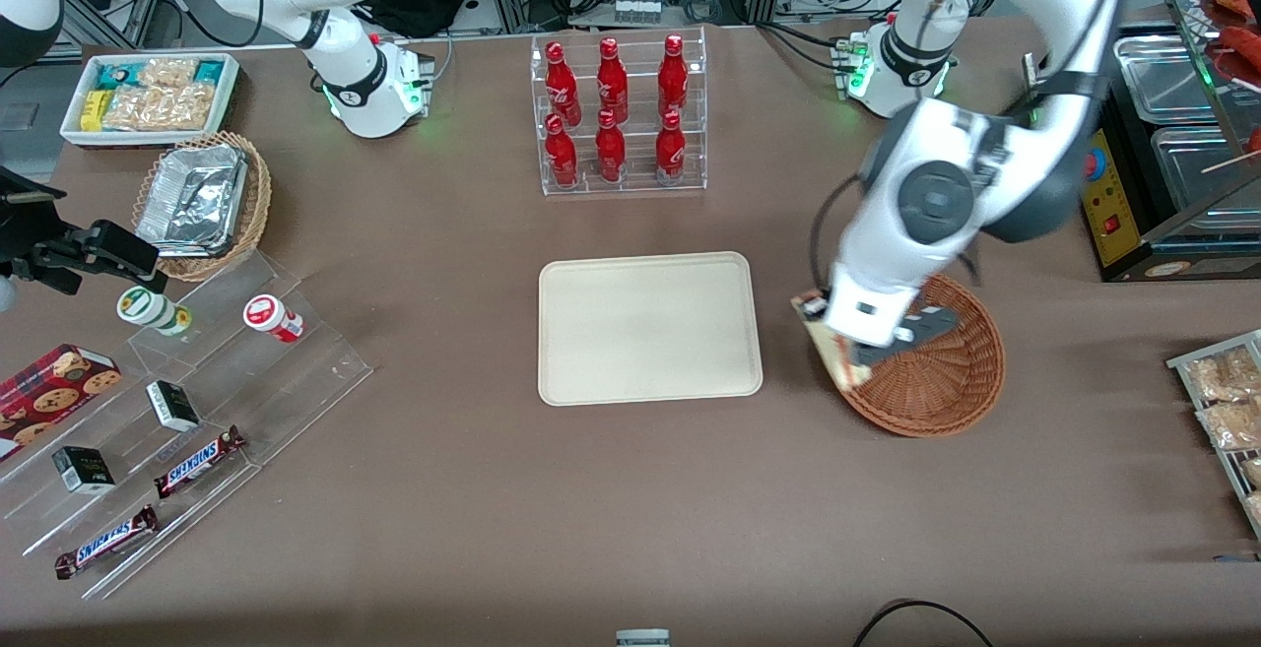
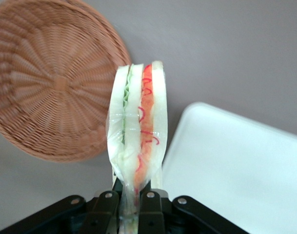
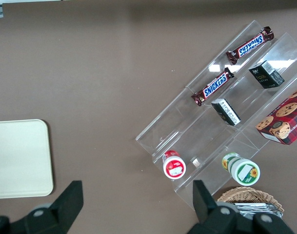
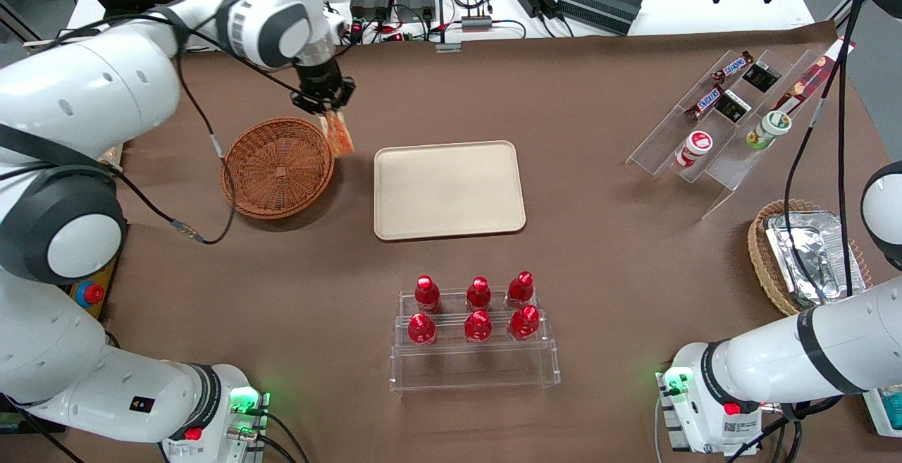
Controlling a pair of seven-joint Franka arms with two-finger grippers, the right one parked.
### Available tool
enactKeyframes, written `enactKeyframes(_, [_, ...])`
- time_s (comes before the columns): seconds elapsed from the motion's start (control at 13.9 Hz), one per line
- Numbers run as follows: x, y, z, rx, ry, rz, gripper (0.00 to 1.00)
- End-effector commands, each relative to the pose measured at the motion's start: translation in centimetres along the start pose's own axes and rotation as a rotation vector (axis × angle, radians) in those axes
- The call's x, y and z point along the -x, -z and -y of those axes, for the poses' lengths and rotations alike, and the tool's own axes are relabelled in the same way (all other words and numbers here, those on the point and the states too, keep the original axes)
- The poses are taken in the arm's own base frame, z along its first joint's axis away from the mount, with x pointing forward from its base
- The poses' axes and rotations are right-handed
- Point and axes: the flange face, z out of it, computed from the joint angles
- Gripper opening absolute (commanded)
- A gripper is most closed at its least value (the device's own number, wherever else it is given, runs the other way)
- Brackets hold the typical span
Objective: Place sandwich from basket to tray
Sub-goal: 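Lift the sandwich and carry it with the left gripper over the tray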
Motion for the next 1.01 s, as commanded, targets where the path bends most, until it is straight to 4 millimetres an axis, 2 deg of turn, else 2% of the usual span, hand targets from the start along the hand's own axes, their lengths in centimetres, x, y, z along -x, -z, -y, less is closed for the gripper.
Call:
enactKeyframes(0.0, [2.9, -1.6, -4.2, -0.024, -0.084, 0.007, 0.08])
enactKeyframes(0.22, [5.3, -3.2, -8.6, -0.011, -0.135, 0.016, 0.09])
enactKeyframes(0.36, [7.0, -5.2, -11.3, 0.008, -0.181, 0.007, 0.09])
enactKeyframes(0.5, [9.1, -8.3, -13.9, 0.024, -0.231, -0.005, 0.1])
enactKeyframes(0.72, [11.7, -11.2, -16.5, 0.046, -0.286, -0.021, 0.1])
enactKeyframes(0.94, [13.3, -13.7, -17.9, 0.049, -0.318, -0.018, 0.1])
